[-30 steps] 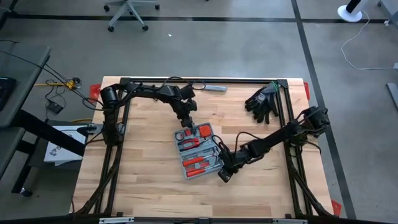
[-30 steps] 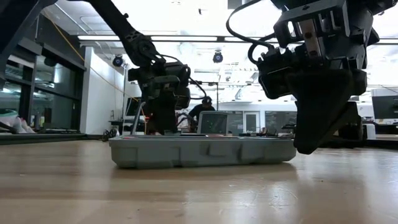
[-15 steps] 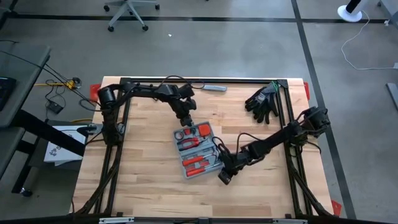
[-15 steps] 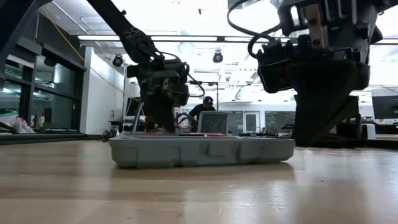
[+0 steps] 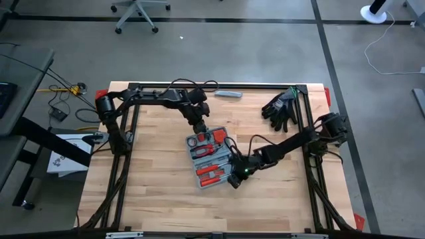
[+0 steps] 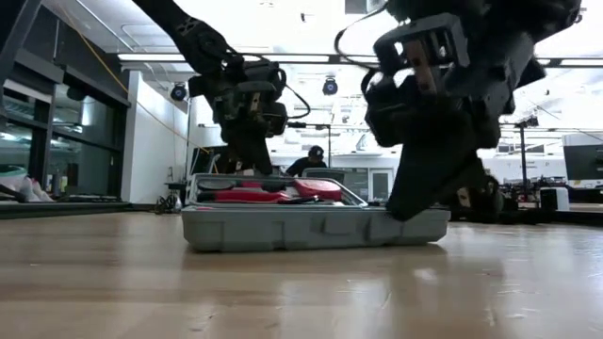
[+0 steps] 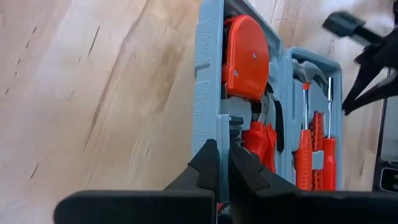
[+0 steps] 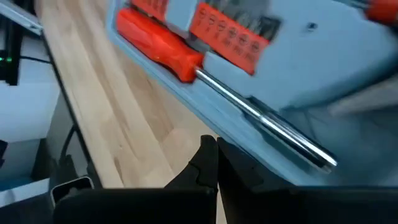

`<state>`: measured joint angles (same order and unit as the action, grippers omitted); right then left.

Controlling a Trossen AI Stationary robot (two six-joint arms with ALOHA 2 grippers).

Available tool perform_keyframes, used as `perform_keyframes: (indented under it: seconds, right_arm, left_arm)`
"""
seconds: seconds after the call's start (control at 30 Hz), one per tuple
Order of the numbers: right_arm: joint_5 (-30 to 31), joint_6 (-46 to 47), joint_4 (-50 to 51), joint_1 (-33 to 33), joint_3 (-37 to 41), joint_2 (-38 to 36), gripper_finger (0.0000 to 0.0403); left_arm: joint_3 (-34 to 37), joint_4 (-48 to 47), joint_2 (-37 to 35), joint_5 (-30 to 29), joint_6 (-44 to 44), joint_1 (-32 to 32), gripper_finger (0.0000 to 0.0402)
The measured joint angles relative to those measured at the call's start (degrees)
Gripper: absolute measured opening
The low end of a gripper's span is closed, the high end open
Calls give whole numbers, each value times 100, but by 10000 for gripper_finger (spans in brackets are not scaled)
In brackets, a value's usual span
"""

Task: Prefit tool cases
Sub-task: Close the gray prefit tool case

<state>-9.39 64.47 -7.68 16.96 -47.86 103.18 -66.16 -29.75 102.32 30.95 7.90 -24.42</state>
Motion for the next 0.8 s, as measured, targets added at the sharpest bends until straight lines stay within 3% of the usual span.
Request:
perform_keyframes:
  seconds: [0.23,0.8]
  right_arm:
    - [-181,108,-492,-170,-13,324,0]
    - [-15,124,-439,-366,-13,334,0]
  left_arm:
    - [-1,89,-164,-113,228,148,1]
    - [-35,514,-633,-152,1008,663,1]
